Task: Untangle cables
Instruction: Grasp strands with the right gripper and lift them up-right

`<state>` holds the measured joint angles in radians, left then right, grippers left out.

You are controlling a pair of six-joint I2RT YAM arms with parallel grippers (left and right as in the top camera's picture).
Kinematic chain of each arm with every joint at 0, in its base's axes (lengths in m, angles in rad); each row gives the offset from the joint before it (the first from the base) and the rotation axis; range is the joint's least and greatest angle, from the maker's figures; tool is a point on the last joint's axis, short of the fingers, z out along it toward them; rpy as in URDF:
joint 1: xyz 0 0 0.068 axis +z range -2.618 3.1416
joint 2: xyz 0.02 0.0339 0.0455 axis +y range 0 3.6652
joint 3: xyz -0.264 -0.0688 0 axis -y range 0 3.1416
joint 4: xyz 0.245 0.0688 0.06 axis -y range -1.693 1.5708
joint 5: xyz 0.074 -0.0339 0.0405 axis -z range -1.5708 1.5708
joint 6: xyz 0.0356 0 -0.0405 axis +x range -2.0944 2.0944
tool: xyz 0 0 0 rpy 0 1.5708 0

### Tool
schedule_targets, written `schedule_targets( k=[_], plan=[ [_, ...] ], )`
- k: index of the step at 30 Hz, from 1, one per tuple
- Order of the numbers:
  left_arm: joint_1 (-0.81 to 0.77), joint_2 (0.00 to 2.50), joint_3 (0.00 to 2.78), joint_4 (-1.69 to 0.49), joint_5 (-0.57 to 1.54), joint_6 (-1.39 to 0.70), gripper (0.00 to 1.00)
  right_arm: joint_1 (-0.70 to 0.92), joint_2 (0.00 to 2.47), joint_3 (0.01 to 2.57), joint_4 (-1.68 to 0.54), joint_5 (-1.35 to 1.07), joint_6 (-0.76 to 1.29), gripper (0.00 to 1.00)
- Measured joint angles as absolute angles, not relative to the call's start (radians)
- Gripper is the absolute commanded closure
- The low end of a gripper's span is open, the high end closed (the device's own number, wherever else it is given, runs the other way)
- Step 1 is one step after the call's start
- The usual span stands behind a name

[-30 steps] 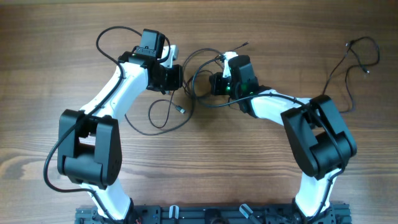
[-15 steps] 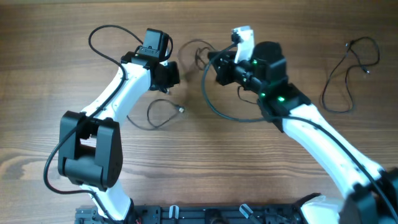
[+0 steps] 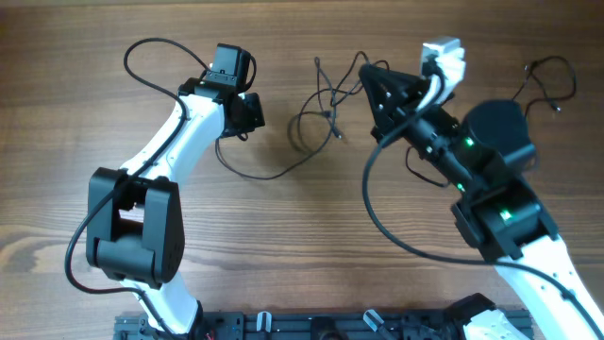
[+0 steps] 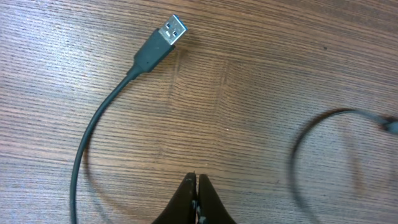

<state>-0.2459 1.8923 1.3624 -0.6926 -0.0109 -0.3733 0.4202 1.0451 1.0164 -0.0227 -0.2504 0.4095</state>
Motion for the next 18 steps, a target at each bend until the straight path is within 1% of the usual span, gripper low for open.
schedule_targets(
  k=[1,2,3,5,7,11,14,18],
  plan=[
    [-0.246,1.892,1.362,-0.693,-0.011,-0.373,0.71,0.42,1.037,1.017,-0.032,-0.244,0.406,0.96],
    [-0.246,1.892,1.362,-0.696,-0.012,-0.374,0.51,0.42,1.031,1.017,-0.048,-0.236,0.399,0.96],
    [-0.246,1.892,1.362,-0.699,-0.012,-0.379,0.34,0.42,1.029,1.017,-0.063,-0.227,0.395,0.96],
    [-0.246,1.892,1.362,-0.703,-0.012,-0.379,0.2,0.42,1.031,1.017,-0.105,-0.204,0.39,0.96],
    [-0.246,1.892,1.362,-0.709,-0.014,-0.379,0.17,0.42,1.041,1.017,-0.125,-0.189,0.387,0.96],
    [-0.245,1.892,1.362,-0.71,0.034,-0.356,0.16,0.42,1.086,1.017,-0.128,-0.179,0.388,0.96],
    [-0.236,1.892,1.362,-0.704,0.133,-0.303,0.19,0.42,1.141,1.017,-0.128,-0.183,0.402,0.96],
    [-0.201,1.892,1.362,-0.703,0.326,-0.198,0.21,0.42,1.205,1.017,-0.112,-0.199,0.424,0.96]
  ],
)
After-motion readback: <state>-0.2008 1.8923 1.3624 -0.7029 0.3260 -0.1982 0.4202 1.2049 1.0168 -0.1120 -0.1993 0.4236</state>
